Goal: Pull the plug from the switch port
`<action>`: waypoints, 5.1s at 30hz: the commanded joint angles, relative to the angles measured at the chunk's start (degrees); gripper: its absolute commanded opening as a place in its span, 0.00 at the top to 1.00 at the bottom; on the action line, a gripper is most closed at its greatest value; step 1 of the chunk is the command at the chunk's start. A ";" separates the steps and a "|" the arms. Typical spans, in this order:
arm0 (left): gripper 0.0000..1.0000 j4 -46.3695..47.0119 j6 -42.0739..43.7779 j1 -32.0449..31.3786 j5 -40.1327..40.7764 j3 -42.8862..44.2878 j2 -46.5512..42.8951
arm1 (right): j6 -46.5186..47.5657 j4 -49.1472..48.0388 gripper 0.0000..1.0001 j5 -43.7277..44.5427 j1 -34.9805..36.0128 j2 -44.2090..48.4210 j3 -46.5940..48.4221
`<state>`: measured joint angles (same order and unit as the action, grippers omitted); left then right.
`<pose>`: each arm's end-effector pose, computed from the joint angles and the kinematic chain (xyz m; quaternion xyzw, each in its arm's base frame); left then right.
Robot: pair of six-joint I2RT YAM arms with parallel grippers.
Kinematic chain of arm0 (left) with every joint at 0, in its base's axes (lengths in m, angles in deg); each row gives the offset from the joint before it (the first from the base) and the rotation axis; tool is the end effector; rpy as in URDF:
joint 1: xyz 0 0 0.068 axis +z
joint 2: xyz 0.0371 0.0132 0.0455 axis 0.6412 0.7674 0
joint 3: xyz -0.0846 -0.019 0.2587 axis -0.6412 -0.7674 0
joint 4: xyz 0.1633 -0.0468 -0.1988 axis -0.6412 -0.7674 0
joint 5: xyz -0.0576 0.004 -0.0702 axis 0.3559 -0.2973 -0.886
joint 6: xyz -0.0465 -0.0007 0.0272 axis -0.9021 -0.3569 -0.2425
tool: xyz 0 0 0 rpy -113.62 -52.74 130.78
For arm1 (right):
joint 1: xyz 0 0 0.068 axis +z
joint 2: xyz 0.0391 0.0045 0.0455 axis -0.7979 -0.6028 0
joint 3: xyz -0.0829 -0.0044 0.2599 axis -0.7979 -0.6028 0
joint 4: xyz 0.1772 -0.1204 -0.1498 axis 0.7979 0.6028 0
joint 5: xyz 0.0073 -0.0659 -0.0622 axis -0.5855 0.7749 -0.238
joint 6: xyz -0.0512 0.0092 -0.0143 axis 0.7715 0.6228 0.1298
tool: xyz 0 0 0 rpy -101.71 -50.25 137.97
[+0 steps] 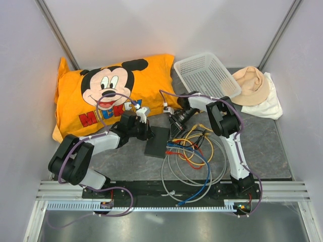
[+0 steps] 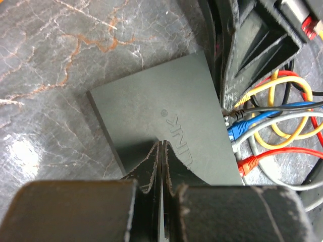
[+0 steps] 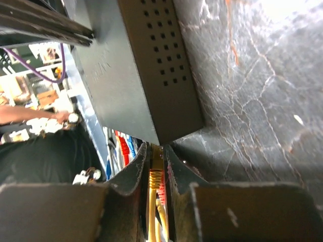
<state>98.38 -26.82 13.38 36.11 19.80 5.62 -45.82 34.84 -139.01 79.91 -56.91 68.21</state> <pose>0.2394 -0.1345 0.1530 0.1632 0.8772 -0.3144 0.3242 0.3651 0.2193 0.0950 0.3047 -0.8233 -0.4666 0.1081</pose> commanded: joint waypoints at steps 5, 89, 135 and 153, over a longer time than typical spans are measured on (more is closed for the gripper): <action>0.98 -4.65 0.61 -0.13 5.30 0.09 3.62 | 13.51 8.49 1.00 13.27 0.26 -5.70 1.72; 0.98 -29.10 14.87 2.43 -19.98 11.85 -11.85 | -0.89 -14.28 0.73 27.08 4.83 29.64 -16.13; 0.98 -27.16 25.69 -3.47 -15.01 29.08 7.47 | -13.64 -15.68 0.43 9.32 -6.94 15.49 -13.23; 0.98 -22.23 3.68 -2.59 -4.81 24.00 17.77 | -18.57 -20.34 0.50 6.50 -6.94 9.42 -10.59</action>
<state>75.26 -21.03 10.32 27.13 44.74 22.75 -63.81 17.48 -133.26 72.87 -45.89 56.64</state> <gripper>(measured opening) 0.021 0.537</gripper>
